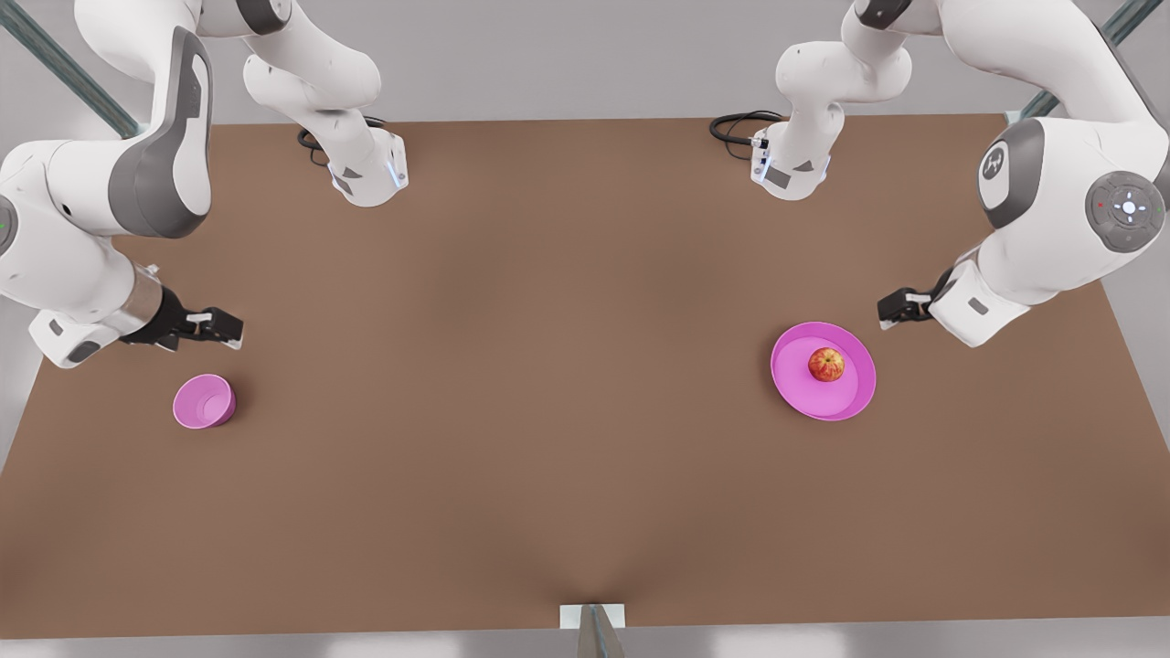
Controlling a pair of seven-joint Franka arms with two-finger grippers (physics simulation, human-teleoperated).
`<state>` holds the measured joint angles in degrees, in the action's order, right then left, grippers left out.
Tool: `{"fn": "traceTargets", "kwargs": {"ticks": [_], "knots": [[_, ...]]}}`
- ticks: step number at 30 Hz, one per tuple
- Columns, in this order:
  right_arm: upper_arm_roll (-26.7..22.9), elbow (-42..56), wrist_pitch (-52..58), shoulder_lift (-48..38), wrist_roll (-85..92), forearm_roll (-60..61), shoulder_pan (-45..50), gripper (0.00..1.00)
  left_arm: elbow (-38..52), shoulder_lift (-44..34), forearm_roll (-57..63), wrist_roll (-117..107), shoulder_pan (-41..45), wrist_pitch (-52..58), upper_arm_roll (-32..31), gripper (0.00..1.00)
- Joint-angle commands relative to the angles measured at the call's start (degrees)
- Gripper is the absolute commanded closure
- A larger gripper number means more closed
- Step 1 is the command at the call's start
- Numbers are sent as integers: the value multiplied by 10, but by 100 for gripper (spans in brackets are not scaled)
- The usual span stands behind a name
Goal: Use the left arm to pick up the apple from the plate, transfer it to the gripper of the right arm, and then use the right arm to place it into the bowl
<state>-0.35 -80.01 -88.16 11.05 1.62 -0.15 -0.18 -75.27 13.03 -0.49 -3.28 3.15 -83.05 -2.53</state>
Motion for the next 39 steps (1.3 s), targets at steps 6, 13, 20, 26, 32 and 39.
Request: {"fn": "traceTargets", "kwargs": {"ticks": [6,13,20,26,32,39], "knots": [[0,0,-11,-1,8,1,-1,0,-339,-59,-7,10,-21,-377,0,0],[0,0,-11,0,8,1,-1,0,-524,-47,-7,10,-25,-621,1,0],[0,0,-11,4,8,1,-1,0,-557,0,-7,13,-42,-675,1,0],[0,0,-11,4,9,1,-2,0,-567,38,-7,13,-42,-685,1,0],[-1,0,-11,5,20,1,-3,0,-581,54,-6,17,-42,-684,2,0],[-1,0,-11,6,20,1,-3,0,-585,66,-5,17,-42,-685,1,0]]}}
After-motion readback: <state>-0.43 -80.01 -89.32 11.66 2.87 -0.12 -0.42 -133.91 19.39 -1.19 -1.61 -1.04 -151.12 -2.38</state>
